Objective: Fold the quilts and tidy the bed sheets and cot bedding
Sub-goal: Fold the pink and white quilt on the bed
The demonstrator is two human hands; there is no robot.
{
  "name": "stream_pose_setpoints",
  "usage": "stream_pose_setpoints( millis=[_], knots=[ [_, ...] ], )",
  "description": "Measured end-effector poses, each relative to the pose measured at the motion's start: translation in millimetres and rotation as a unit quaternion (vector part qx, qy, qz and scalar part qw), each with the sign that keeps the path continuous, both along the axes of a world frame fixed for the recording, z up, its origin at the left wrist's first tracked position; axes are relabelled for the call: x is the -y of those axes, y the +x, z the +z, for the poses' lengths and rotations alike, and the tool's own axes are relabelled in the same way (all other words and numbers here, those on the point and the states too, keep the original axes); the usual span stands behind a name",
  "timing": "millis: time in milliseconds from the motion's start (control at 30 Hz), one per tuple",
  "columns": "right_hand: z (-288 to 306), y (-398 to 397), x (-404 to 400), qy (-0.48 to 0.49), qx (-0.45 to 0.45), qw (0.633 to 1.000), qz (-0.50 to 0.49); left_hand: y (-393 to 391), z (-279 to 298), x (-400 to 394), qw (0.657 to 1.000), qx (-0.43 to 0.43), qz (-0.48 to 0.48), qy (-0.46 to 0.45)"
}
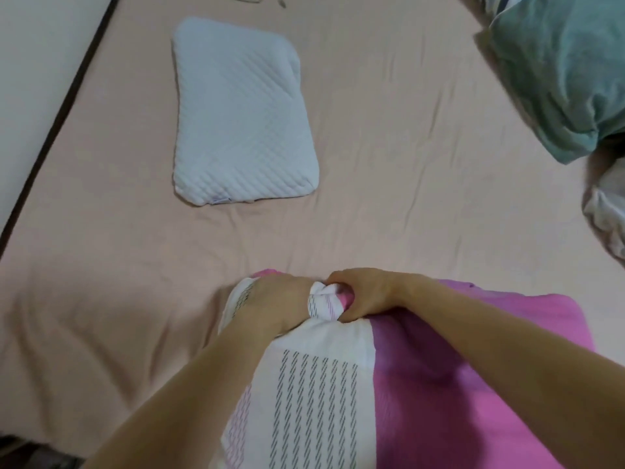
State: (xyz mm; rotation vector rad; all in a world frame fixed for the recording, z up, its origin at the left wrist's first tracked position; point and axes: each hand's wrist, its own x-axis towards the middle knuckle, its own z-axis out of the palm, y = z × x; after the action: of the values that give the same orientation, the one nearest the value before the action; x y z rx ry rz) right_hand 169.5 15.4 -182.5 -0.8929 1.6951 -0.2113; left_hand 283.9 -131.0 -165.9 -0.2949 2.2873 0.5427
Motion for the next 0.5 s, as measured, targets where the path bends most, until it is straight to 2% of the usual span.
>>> stream_pose_setpoints(
  millis=[100, 233, 300, 433, 500],
  knots=[
    [5.5, 11.9, 3.7, -0.014, -0.025, 0.999, 0.027, 8.9, 17.1, -1.7, 1.0, -0.018, 0.005, 0.002],
    [20.8, 10.1, 0.2, 0.086, 0.024, 0.992, 0.087, 19.3, 51.4, -15.0, 0.997, -0.05, -0.041, -0.032],
    [26.6, 18.5, -5.7, 0.071, 0.018, 0.994, 0.076, 23.6, 68.2, -21.5, 0.997, -0.011, -0.051, -0.061],
    [41.2, 43.6, -22.5, 0.042, -0.088, 0.993, 0.073, 23.4, 87.4, -39.2, 0.984, 0.063, -0.092, -0.139],
    [50.8, 49.1, -28.5, 0.028, -0.084, 0.994, 0.064, 30.0, 95.4, -48.7, 0.984, 0.073, -0.091, -0.131]
  ],
)
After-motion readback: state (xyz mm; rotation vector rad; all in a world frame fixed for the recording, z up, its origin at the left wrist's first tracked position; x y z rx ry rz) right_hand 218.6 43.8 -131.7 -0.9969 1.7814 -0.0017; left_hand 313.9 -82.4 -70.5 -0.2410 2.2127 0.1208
